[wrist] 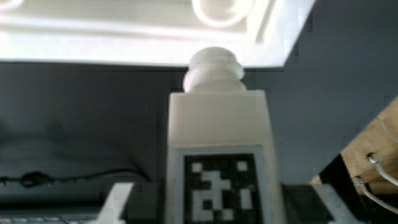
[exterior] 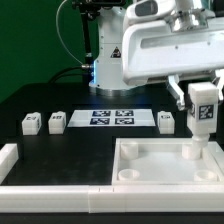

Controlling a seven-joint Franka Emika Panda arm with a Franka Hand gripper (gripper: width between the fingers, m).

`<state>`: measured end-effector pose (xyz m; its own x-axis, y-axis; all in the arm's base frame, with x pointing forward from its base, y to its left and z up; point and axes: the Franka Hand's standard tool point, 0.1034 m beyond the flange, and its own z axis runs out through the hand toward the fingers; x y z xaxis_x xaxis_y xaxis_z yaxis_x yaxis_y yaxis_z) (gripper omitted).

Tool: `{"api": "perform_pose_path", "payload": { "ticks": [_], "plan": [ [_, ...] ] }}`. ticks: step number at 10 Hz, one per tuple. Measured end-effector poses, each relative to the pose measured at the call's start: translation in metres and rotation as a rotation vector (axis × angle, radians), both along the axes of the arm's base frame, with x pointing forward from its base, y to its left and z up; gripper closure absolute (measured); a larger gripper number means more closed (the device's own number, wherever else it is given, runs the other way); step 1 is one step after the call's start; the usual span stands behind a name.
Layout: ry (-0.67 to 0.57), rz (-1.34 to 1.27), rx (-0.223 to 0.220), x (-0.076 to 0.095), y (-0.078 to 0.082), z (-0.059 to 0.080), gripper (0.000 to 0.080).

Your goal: Assemble one leg

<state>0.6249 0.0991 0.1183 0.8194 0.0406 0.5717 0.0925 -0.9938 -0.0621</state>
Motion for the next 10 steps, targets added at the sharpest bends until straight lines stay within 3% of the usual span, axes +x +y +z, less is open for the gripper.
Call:
{"api": "perform_pose_path", "payload": {
  "ticks": [3, 7, 10],
  "plan": [
    [0.016, -0.003, 0.009, 0.002, 0.009, -0.014, 0.0509],
    [0.032, -0.012, 0.01, 0.002, 0.009, -0.032, 0.0509],
    [0.023, -0.005, 0.014, 0.008, 0.016, -0.031, 0.0509]
  ]
}}
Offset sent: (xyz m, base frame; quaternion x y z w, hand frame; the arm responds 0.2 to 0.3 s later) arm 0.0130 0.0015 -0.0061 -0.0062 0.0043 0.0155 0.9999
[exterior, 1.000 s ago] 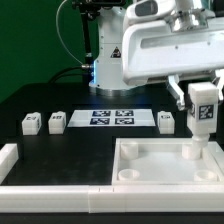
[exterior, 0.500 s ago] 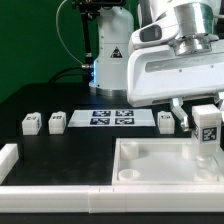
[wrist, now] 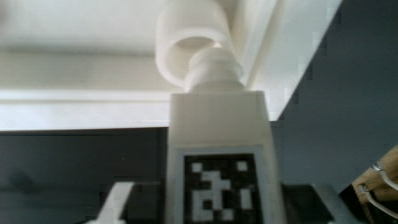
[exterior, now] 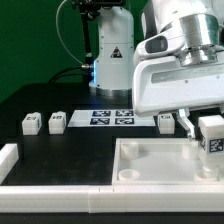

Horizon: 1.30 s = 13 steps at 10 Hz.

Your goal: Assemble one leg

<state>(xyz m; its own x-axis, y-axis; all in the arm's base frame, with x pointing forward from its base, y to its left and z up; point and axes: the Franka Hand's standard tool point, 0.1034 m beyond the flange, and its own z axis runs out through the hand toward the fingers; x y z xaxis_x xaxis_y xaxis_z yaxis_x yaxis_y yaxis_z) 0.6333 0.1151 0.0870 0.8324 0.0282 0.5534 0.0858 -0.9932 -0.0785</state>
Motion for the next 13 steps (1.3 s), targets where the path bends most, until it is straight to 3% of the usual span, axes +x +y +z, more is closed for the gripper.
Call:
{"api": "perform_pose_path", "payload": {
  "ticks": [5, 11, 13],
  "plan": [
    [-0.04, -0.001, -0.006, 0.006, -0.004, 0.0, 0.0509],
    [-0.033, 0.004, -0.013, -0.007, -0.006, -0.002, 0.0509],
    [-0.019, 0.007, -0.014, -0.01, -0.005, -0.012, 0.0509]
  ]
}}
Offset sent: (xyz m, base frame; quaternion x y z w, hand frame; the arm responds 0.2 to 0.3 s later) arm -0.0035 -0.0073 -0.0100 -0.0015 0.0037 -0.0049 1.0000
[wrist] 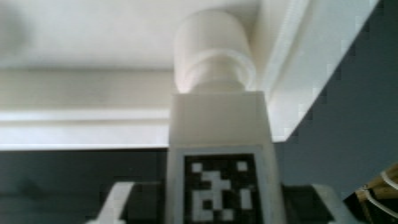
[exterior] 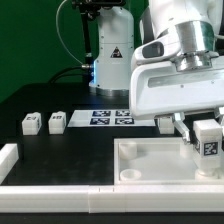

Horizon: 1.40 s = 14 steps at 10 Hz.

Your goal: Assemble one leg

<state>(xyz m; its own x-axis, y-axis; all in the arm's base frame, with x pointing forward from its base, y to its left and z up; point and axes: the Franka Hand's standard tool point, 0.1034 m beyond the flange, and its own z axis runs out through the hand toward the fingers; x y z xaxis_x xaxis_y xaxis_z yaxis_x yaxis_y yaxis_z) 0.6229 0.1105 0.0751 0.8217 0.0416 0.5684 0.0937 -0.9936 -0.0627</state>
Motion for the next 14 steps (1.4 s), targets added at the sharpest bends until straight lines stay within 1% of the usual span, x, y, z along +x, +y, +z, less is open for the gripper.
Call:
{"api": "perform_pose_path", "payload": {
  "ticks": [1, 3, 4, 5, 6, 7, 8, 9, 13, 14],
  "plan": [
    [0.009, 0.0, -0.001, -0.0023, -0.0003, -0.0062, 0.0509],
    [-0.003, -0.004, 0.001, -0.0027, 0.0022, -0.008, 0.0509],
    [0.002, -0.031, 0.008, -0.0043, 0.0049, -0.0089, 0.0509],
    [0.01, -0.024, 0.001, -0.0042, 0.0048, -0.0094, 0.0509],
    [0.021, -0.023, 0.001, -0.0054, 0.0046, -0.0115, 0.0348],
    [0.021, -0.024, 0.001, -0.0055, 0.0045, -0.0116, 0.0348],
    [0.022, -0.024, 0.001, -0.0056, 0.0044, -0.012, 0.0225],
    [0.022, -0.024, 0.0, -0.0058, 0.0044, -0.0123, 0.0165],
    [0.024, -0.024, 0.0, -0.0059, 0.0039, -0.0125, 0.0151],
    [0.063, -0.023, 0.0, -0.0038, -0.0017, -0.0069, 0.0151]
  ]
}}
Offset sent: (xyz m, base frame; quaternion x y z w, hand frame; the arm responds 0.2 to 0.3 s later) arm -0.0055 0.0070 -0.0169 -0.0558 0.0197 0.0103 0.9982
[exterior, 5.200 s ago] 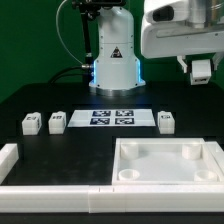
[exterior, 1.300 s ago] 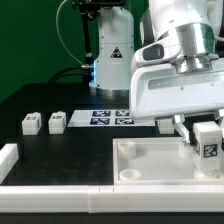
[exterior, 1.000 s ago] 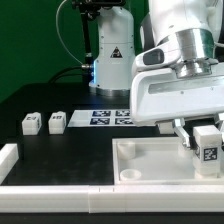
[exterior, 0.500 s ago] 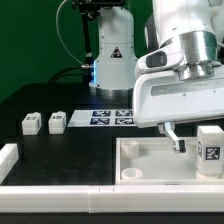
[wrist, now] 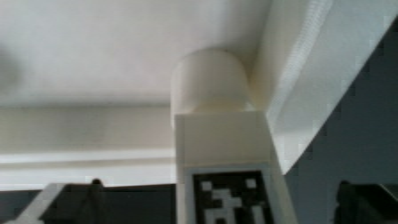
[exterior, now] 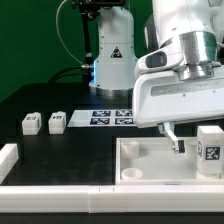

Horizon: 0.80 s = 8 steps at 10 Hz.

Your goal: Assemble one leg

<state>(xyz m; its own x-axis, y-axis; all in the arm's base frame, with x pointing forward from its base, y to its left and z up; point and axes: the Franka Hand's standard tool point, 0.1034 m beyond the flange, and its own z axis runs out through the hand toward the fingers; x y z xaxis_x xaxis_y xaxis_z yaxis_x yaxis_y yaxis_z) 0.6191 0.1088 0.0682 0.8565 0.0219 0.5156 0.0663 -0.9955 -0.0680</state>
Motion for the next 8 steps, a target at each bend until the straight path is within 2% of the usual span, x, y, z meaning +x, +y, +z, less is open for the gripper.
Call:
{"api": "perform_pose_path", "payload": {
  "ticks": [1, 2, 3, 4, 5, 6, 8],
  "plan": [
    [0.006, -0.005, 0.004, 0.005, -0.006, 0.018, 0.0151],
    [0.014, -0.001, 0.007, 0.006, -0.005, 0.026, 0.0151],
    [0.076, 0.007, 0.014, 0.005, -0.001, 0.027, 0.0151],
    [0.07, 0.004, 0.017, 0.013, -0.001, 0.027, 0.0151],
    [0.084, 0.0, 0.022, 0.015, 0.001, 0.018, 0.0151],
    [0.207, -0.008, 0.043, 0.01, 0.009, 0.008, 0.0151],
    [0.442, 0.005, 0.056, 0.012, 0.01, 0.006, 0.0151]
  ]
}}
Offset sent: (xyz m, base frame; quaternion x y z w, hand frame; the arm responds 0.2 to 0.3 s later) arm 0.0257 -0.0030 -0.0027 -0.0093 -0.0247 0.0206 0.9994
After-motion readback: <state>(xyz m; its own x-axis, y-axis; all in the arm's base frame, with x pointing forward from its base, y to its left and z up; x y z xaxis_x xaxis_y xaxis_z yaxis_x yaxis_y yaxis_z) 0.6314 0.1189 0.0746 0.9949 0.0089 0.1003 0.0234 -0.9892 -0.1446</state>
